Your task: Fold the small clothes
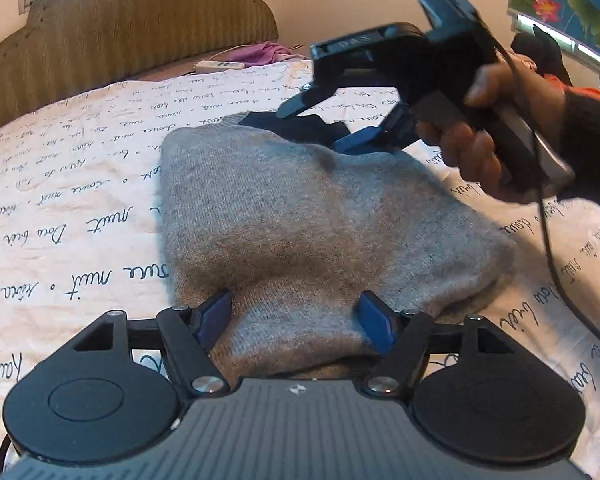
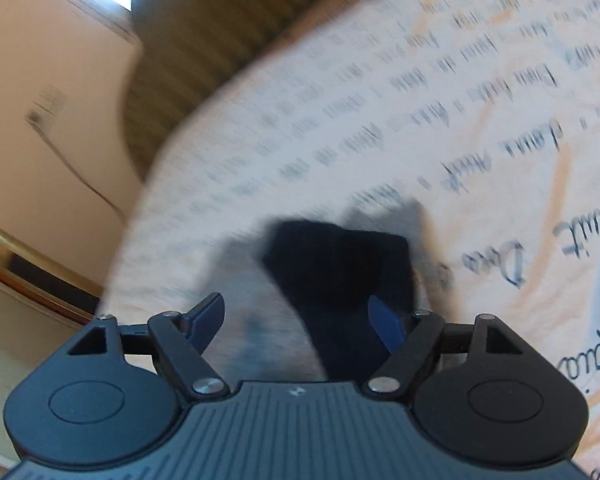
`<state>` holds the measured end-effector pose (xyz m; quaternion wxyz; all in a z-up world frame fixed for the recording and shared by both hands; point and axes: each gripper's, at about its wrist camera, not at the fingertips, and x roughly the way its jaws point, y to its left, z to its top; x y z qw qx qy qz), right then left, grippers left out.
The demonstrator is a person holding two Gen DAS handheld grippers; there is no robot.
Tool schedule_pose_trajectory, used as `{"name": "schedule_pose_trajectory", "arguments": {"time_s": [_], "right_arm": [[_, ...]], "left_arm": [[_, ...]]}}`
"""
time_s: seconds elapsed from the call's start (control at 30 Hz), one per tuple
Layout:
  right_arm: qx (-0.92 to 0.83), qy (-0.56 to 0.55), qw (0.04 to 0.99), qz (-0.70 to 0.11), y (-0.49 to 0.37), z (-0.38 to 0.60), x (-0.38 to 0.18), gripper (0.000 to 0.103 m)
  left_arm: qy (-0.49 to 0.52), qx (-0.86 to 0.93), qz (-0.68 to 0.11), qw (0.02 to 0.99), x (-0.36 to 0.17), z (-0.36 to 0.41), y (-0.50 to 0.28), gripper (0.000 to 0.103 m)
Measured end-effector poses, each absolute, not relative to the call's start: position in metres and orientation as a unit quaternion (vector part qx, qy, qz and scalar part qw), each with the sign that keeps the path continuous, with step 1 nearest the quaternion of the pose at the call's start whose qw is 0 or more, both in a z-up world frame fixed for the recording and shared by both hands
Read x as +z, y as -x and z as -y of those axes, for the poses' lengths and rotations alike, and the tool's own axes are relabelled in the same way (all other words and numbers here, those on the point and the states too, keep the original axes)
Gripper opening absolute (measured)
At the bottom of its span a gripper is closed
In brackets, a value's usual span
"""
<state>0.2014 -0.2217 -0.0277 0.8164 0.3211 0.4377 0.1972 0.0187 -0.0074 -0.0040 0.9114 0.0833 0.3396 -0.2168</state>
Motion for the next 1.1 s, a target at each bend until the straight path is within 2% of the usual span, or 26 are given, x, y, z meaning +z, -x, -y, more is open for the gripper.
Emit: {"name": "schedule_pose_trajectory", "arguments": {"time_s": [0.2, 0.3, 0.37, 0.5, 0.6, 0.7, 0.8, 0.87, 1.03, 1.07, 1.1], "right_arm": [[0.176, -0.269, 0.855, -0.407, -0.151, 0.212, 0.011, 0.078], [0.222, -0.301, 0.849, -0.374, -0.098, 0.21, 0.031, 0.079], [0.252, -0.332, 0.832, -0.367, -0.067, 0.205, 0.028, 0.08], [0.233, -0.338, 0.811, -0.416, -0.047, 0.194, -0.006, 0.08], [0.225, -0.361, 0.807, -0.409, -0.038, 0.199, -0.004, 0.079], [0.213, -0.323, 0.844, -0.373, -0.017, 0.201, 0.032, 0.08], [0.161, -0.261, 0.883, -0.354, 0.009, 0.195, 0.051, 0.09], [0.116, -0.205, 0.903, -0.36, 0.021, 0.186, 0.044, 0.094], [0.012, -0.072, 0.902, -0.426, 0.024, 0.161, -0.005, 0.094], [0.009, -0.061, 0.901, -0.429, 0.025, 0.158, -0.012, 0.094], [0.004, -0.054, 0.908, -0.415, 0.029, 0.156, -0.014, 0.096]], "left_arm": [[-0.07, -0.214, -0.309, 0.924, 0.024, -0.003, 0.0, 0.069], [-0.034, -0.22, -0.304, 0.926, 0.035, -0.014, 0.016, 0.071], [-0.033, -0.236, -0.309, 0.921, 0.033, -0.01, 0.024, 0.072], [-0.086, -0.224, -0.343, 0.908, 0.002, 0.008, 0.022, 0.072], [-0.081, -0.225, -0.325, 0.915, 0.018, 0.006, 0.035, 0.072], [-0.052, -0.211, -0.298, 0.929, 0.04, -0.009, 0.048, 0.074], [-0.036, -0.154, -0.291, 0.943, 0.043, -0.018, 0.052, 0.083], [-0.017, -0.121, -0.308, 0.944, 0.033, -0.02, 0.047, 0.086], [-0.015, -0.1, -0.349, 0.932, 0.002, -0.009, 0.038, 0.087], [-0.031, -0.108, -0.342, 0.933, -0.002, -0.005, 0.043, 0.088], [-0.049, -0.113, -0.331, 0.936, -0.006, 0.0, 0.047, 0.093]]}}
